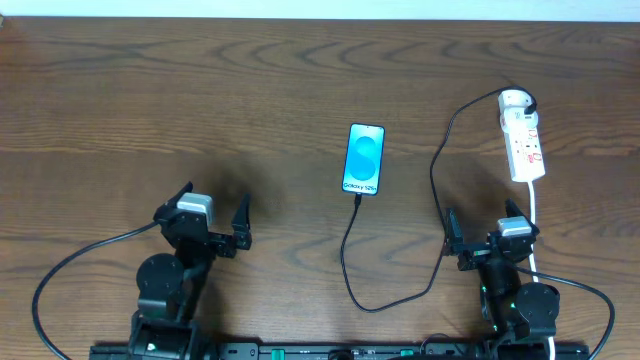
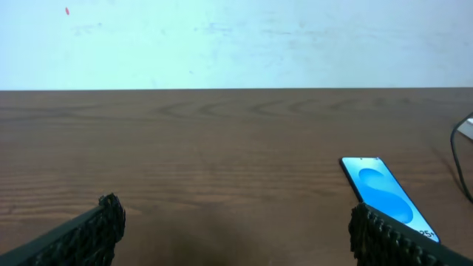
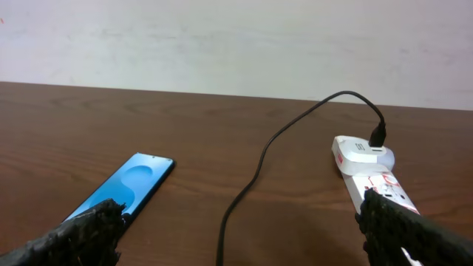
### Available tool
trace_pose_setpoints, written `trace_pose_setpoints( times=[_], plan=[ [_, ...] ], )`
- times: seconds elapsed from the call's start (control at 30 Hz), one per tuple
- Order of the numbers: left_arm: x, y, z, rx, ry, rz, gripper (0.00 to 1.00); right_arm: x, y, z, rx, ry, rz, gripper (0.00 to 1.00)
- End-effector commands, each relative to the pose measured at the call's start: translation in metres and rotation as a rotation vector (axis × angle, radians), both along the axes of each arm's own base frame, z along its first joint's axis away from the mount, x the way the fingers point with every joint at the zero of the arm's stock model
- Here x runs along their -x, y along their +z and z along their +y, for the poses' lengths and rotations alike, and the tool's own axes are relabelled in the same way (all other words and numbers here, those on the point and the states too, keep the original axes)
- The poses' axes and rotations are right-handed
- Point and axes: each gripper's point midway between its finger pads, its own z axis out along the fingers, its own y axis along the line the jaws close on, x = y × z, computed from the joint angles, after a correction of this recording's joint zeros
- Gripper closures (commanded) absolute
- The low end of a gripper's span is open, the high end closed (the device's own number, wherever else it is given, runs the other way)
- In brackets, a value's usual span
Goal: Plug charger to phone and switch on socket
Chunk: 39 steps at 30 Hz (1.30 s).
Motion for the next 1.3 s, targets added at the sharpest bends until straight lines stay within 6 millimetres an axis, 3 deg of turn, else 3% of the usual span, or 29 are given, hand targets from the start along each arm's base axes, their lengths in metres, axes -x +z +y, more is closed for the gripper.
trace_pose_setpoints(
  times=[0.0, 0.43, 1.27],
  plan=[
    [0.002, 0.0, 0.004, 0.016, 0.021, -0.018, 0.02, 0.0, -0.001, 0.0, -0.012, -0.003, 0.002, 0.01],
    [0.008, 0.002, 0.016, 0.047, 0.087, -0.081, 0.02, 0.0, -0.001, 0.0, -0.012, -0.004, 0.002, 0.01],
    [0.015, -0.018, 0.028, 0.054, 0.145, -0.106, 0.02, 0.0, -0.001, 0.0, -0.012, -0.003, 0.002, 0.01]
  ],
)
